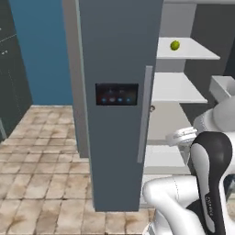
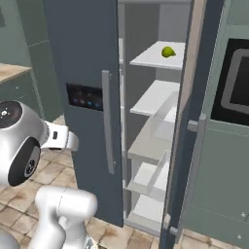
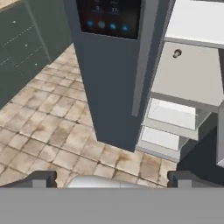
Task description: Pick up the tangerine and pear from the fridge and place one fruit on each plate on the dining counter.
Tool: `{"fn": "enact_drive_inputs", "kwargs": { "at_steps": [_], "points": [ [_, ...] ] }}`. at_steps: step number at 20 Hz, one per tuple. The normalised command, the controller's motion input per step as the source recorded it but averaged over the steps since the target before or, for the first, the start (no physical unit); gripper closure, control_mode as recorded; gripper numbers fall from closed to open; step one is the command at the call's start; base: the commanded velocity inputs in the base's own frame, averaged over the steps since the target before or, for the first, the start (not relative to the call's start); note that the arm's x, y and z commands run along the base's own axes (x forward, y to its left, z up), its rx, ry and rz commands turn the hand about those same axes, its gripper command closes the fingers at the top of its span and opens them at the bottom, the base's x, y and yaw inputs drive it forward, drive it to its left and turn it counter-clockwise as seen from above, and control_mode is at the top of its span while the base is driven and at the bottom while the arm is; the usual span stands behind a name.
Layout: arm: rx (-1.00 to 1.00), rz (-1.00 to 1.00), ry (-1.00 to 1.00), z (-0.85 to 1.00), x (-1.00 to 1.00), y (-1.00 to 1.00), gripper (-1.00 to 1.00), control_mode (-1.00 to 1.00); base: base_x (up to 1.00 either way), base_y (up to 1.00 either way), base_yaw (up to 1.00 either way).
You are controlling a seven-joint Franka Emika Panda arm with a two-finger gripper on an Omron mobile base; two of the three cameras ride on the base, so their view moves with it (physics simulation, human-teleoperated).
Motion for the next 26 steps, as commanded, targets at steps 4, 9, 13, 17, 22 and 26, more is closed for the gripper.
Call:
{"fn": "enact_drive_inputs", "kwargs": {
  "at_steps": [4, 9, 13, 17, 22, 26],
  "points": [
    [0.00, 0.00, 0.00, 0.00, 0.00, 0.00, -1.00, 1.00, 0.36, 0.00, -0.52],
    [0.00, 0.00, 0.00, 0.00, 0.00, 0.00, -1.00, 1.00, 0.64, 0.00, -0.39],
    [0.00, 0.00, 0.00, 0.00, 0.00, 0.00, -1.00, 1.00, 0.74, 0.05, -0.25],
    [0.00, 0.00, 0.00, 0.00, 0.00, 0.00, -1.00, 1.00, 0.42, 0.15, -0.27],
    [0.00, 0.00, 0.00, 0.00, 0.00, 0.00, -1.00, 1.00, 0.48, 0.08, -0.38],
    [0.00, 0.00, 0.00, 0.00, 0.00, 0.00, -1.00, 1.00, 0.67, 0.11, -0.22]
  ]
}}
